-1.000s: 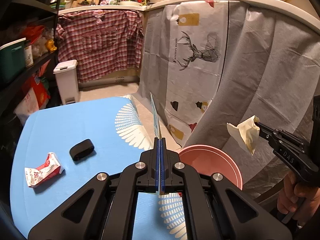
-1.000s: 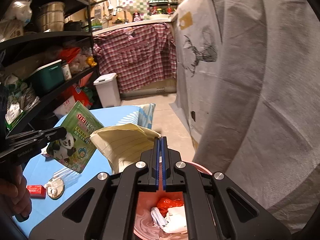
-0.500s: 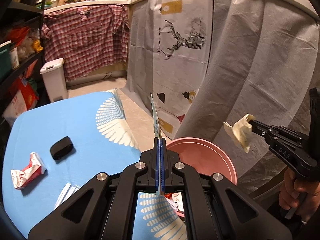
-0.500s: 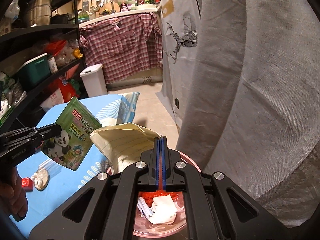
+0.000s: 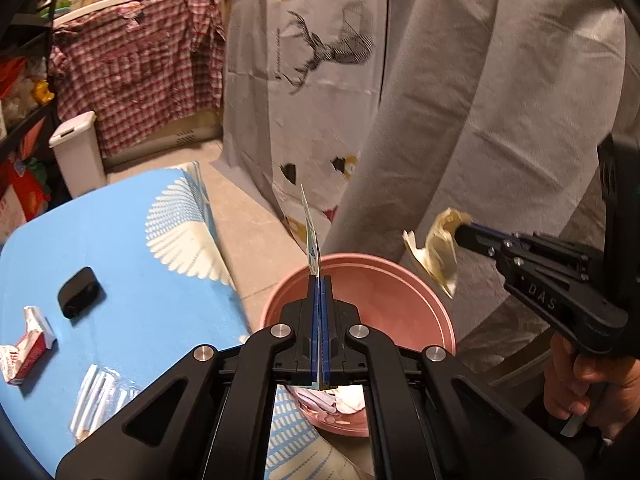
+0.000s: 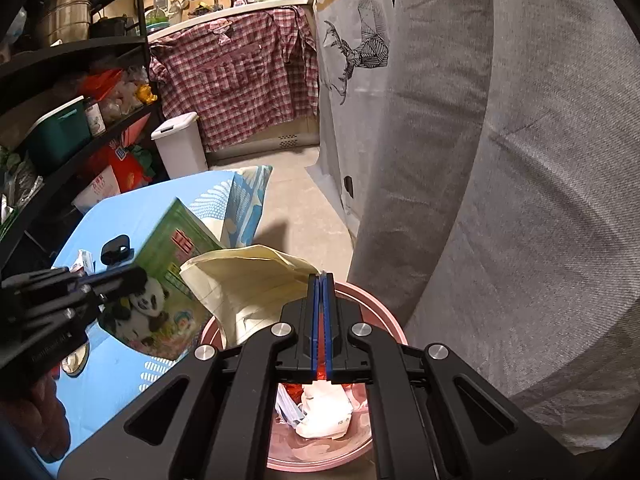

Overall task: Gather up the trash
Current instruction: 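Open the left tool to drop the pouch while the right tool drops the tissue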

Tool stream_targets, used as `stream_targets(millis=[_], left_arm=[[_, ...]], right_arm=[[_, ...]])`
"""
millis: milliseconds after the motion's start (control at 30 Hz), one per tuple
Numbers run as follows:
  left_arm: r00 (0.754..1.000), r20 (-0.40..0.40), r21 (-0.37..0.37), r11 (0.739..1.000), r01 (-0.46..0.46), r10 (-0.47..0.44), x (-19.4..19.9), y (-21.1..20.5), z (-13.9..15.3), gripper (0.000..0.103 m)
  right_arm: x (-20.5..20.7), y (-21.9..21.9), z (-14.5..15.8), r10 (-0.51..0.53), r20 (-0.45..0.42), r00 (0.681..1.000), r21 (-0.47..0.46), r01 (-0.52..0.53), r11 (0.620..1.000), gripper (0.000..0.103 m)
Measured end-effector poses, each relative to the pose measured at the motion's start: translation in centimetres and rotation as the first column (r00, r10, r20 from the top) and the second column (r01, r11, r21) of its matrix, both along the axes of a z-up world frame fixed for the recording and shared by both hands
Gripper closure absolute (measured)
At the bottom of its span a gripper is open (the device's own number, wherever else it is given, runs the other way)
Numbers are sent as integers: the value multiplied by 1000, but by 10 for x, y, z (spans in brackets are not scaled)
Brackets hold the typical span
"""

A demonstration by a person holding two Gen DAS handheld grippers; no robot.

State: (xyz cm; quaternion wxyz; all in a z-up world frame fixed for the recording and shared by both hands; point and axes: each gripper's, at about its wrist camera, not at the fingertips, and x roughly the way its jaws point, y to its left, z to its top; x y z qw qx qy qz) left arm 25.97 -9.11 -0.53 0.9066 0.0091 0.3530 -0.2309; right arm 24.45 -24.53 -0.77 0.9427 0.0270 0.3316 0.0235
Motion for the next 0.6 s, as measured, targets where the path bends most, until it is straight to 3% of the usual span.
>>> stream_targets(millis=[367,433,467,567,600], left_arm=[[998,-38,30,998,49,-47,3,-18,-17,101],[999,-40,34,999,39,-37,4,-19,-18,94],[998,-44,29,999,38,-37,5,-18,-18,86],[999,-41,28,999,32,-31,6,-15,-18,85],[999,-40,24,999,28,-27,7,-14,-17,85]], right_arm=[[7,1,-7,-9,-23,1000,-18,8,1000,97],[10,0,-9,-15,-37,999,-23,15,1000,94],[11,-1,-10,-18,-42,999,-20,17,1000,89],[10,-3,-9,-33,-32,999,-19,33,999,62],[10,-4,-8,-38,-25,999,-18,38,999,57]])
